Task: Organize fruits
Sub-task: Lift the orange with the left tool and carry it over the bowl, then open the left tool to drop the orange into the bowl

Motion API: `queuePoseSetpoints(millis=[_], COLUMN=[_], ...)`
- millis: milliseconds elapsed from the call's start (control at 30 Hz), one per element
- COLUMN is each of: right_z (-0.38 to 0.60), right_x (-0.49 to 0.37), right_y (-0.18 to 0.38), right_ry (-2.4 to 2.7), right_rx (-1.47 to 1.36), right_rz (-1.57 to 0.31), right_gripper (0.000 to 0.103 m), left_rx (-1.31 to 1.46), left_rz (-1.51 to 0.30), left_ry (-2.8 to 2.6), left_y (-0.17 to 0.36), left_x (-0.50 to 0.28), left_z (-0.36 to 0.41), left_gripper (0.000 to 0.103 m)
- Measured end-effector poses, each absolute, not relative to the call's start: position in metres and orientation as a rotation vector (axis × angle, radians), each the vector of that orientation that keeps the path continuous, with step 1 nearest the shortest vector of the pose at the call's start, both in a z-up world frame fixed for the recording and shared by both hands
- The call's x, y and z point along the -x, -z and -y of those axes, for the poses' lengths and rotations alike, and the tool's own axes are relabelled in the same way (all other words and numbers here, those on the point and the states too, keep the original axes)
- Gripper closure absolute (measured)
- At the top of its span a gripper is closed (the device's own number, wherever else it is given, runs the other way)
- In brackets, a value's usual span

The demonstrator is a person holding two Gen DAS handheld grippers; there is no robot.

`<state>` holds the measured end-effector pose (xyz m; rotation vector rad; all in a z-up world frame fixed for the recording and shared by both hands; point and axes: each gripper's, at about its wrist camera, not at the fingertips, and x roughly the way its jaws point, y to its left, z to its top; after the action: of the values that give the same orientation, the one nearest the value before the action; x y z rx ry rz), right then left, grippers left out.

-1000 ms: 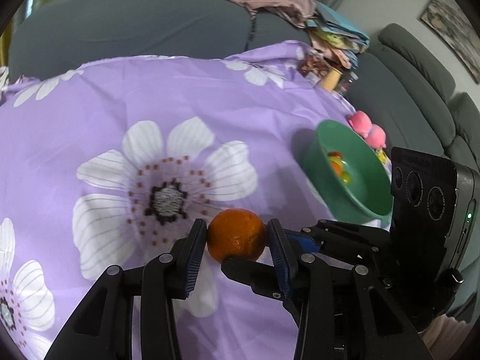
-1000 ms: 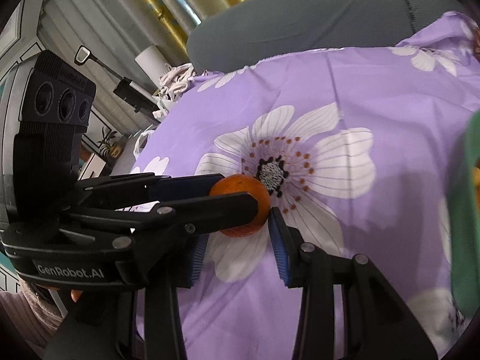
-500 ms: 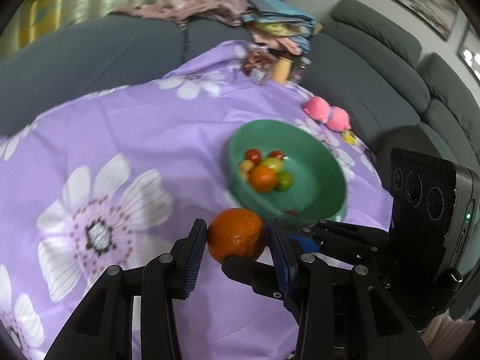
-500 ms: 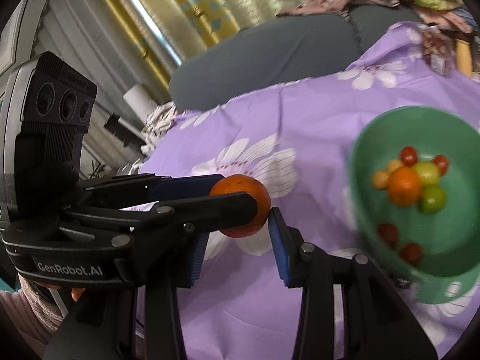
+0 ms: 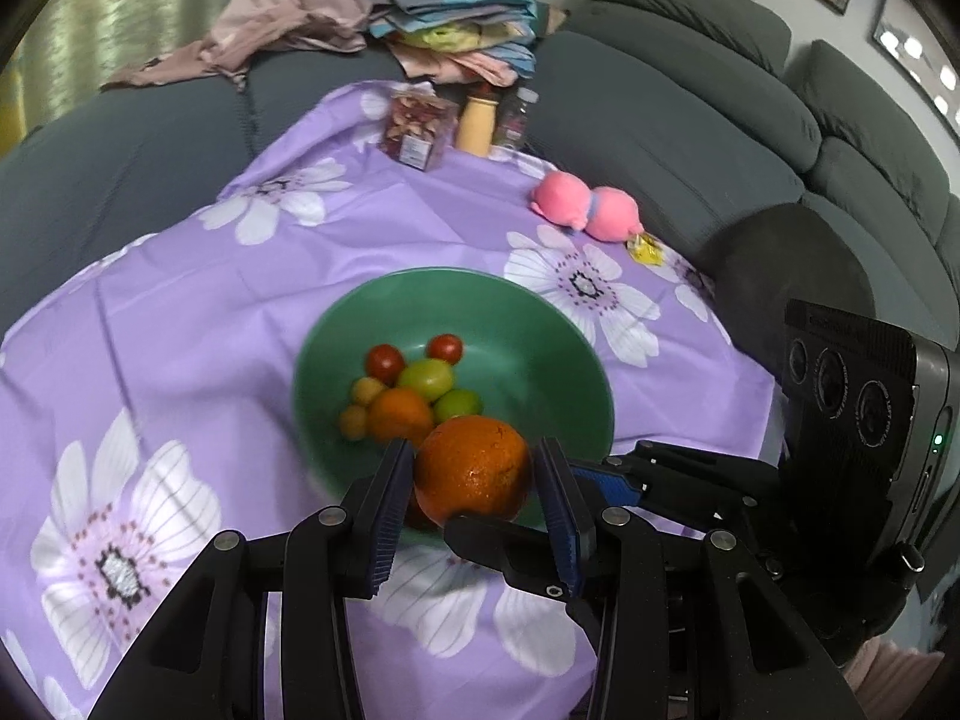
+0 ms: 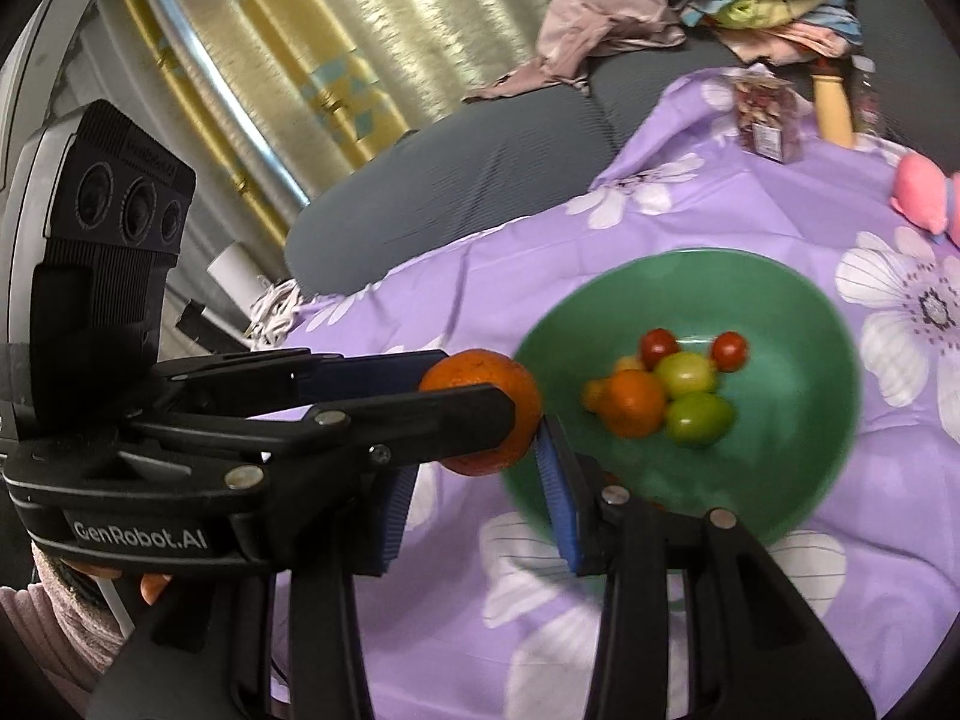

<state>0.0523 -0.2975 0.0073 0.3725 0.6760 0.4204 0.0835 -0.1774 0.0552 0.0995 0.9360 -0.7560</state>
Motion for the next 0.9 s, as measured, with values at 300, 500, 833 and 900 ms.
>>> queuePoseSetpoints(millis=[300,500,833,900], right_z=[0.326,0.334,0.336,0.335], right_x=[-0.058,-0.063,-0.061,-0.059], right_y=[0.011,0.017,0.013,0.01], right_ry=[-0.394,-0.375,-0.341,-0.312], right_rx=[-0.408,-0.407,-0.374,-0.337], right_rz=[-0.711,-0.734,-0.739,-0.743], right_gripper=[0.063,0.063,0.059,0.05], left_rx=[-0.12,-0.12,-0.138,-0.155], left_rz=[-0.982,-1.004,-0.979,-0.965], left_ry=[0.764,0.763,0.717,0.692], left_y=[-0.039,-0.032,-0.034,-0.037], left_x=[-0.091,-0.096,-0.097,-0.095], left_z=[0.206,0.214,0.214,0.212], left_gripper=[0.062,0.062,0.061,0.057])
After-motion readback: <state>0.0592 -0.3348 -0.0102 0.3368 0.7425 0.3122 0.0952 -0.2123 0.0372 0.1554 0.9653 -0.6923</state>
